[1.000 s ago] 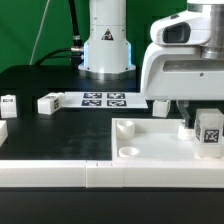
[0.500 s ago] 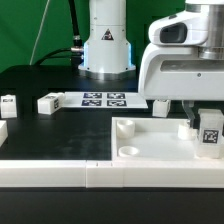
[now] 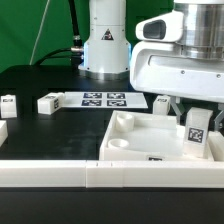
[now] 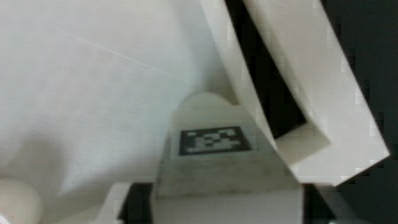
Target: Assemble one leg
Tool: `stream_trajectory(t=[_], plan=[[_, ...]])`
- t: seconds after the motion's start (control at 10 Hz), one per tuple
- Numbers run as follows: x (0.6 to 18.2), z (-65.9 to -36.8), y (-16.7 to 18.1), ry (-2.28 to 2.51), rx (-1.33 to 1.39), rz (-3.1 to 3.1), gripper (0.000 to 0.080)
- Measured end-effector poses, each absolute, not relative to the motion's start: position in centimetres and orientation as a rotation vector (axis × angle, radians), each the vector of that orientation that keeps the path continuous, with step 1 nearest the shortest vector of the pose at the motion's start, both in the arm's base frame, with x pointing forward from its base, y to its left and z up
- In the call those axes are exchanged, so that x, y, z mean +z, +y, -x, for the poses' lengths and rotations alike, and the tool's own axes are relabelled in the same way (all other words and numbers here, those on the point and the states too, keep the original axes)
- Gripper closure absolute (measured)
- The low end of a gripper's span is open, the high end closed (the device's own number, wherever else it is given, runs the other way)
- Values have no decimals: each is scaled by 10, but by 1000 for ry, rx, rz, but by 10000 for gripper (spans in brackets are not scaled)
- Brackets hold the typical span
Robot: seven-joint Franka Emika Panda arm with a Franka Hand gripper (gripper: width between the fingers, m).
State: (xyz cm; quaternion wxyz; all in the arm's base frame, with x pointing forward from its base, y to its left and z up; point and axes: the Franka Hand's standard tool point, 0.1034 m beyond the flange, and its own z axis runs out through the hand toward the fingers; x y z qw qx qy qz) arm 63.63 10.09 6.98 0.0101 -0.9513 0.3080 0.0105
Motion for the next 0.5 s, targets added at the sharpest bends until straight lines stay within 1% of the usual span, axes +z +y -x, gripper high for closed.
stream_trajectory(t=[0.1,0.3,0.4,0.5], plan=[[70,-635,96,1070,25,2950,497],[70,-635,91,1099,23,2956,497],[70,-635,91,1099,22,2956,414],[70,-635,91,1099,22,2956,244]])
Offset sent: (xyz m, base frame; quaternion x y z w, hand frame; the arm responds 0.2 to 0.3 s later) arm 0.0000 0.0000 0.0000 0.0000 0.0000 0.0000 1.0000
